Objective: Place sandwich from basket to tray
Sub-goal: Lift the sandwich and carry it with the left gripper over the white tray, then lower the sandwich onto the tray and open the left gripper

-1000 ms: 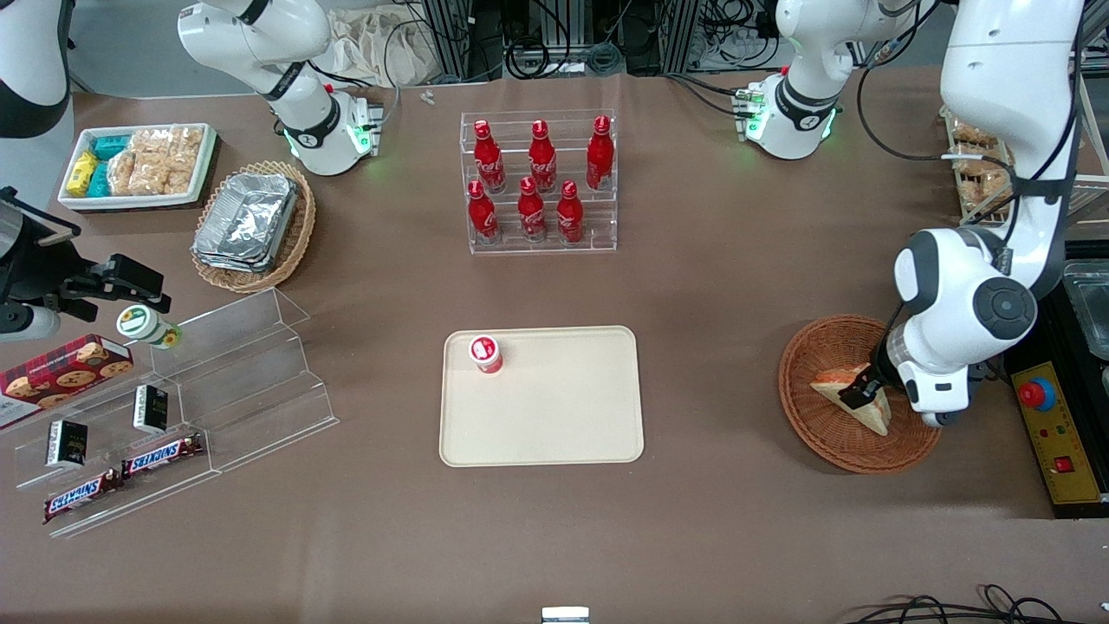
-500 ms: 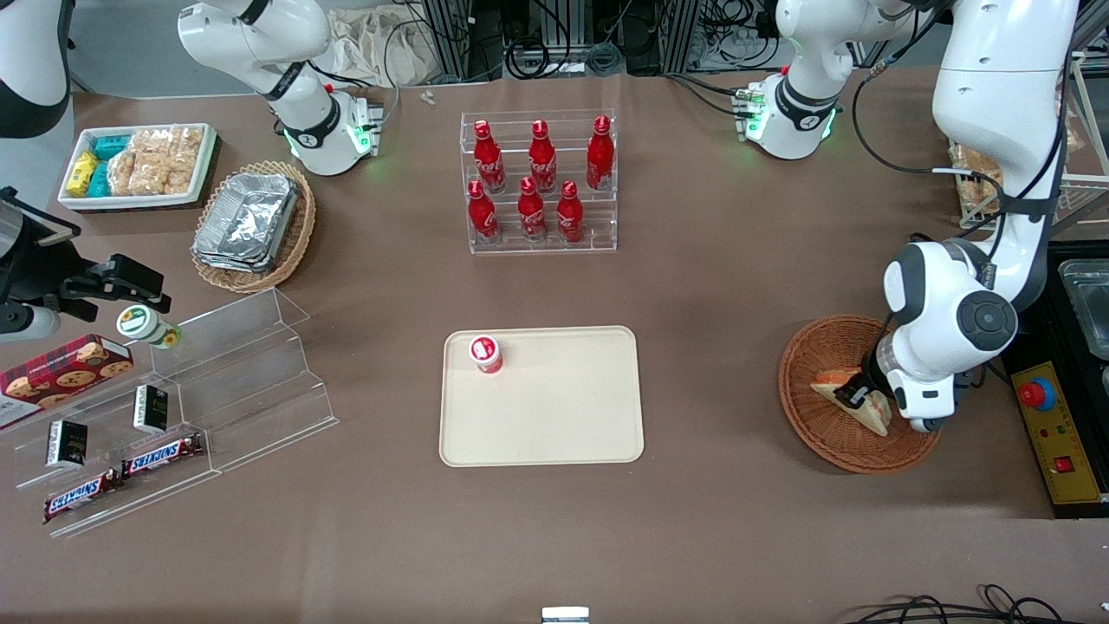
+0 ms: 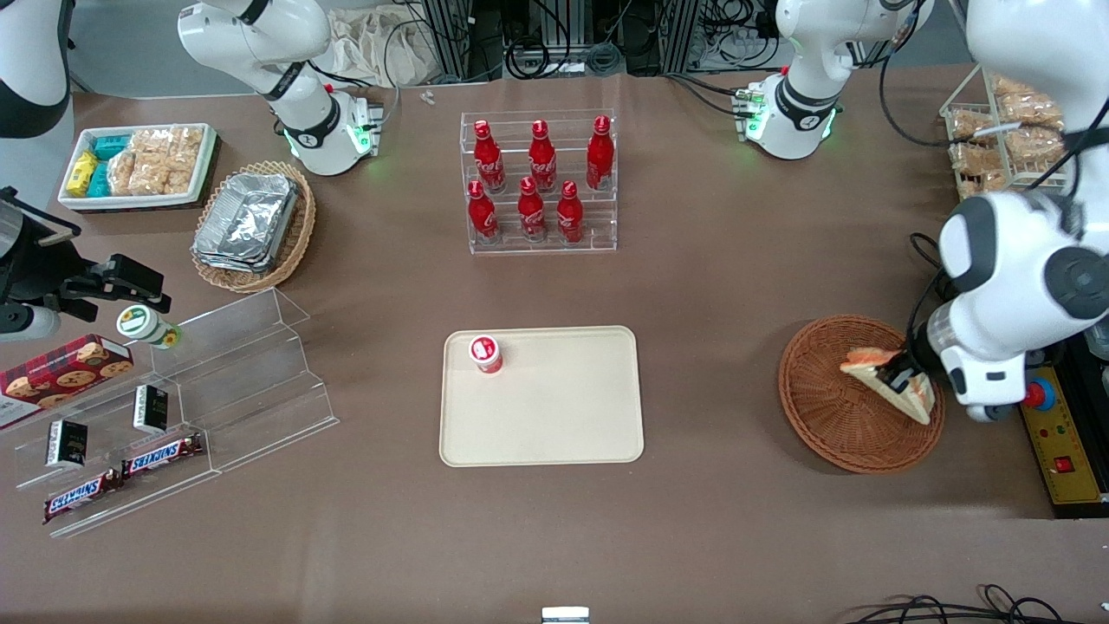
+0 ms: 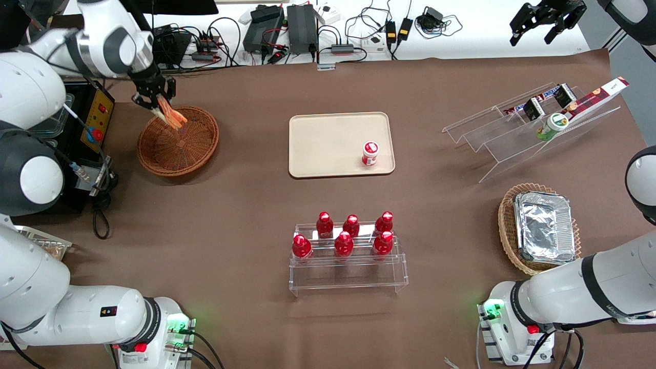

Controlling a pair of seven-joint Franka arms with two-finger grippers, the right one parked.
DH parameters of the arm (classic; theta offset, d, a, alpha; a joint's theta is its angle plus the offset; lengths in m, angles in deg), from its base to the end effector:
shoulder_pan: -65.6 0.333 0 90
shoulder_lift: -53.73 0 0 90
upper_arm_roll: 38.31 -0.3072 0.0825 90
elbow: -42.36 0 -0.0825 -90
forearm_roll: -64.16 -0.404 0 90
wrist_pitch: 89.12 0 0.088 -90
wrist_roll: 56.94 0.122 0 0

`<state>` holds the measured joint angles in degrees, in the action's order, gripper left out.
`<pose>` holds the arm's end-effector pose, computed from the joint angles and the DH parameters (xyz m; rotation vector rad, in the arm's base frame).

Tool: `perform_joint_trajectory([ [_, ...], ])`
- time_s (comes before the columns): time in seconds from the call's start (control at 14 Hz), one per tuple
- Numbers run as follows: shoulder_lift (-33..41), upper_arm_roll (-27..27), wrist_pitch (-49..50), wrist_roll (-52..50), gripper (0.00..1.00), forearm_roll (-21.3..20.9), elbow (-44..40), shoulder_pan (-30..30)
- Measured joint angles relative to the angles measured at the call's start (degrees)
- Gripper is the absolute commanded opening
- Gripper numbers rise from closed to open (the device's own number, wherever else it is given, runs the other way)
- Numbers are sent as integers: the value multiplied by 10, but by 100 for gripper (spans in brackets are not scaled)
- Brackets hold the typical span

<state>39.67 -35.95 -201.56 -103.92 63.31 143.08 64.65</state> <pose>0.6381 -0.0344 0.3912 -2.8996 -1.1536 0.0550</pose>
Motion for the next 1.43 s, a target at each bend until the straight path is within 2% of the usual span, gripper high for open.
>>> perform_joint_trajectory([
  [0.14,8,24,79,29,0,0,-57,-9],
  [0.29,7,69,108,51,0,0,-85,-14],
  [0.57,-13,183,114,97,0,0,-88,-25],
  [0.79,-49,219,56,110,0,-3,-88,-59],
  [0.86,-69,220,25,117,0,-17,-87,-76],
  [1.07,-148,221,-56,136,0,-101,-87,-124],
  [1.29,-215,221,-129,120,0,-137,-89,-165],
  [1.43,-246,221,-151,96,0,-176,-91,-177],
])
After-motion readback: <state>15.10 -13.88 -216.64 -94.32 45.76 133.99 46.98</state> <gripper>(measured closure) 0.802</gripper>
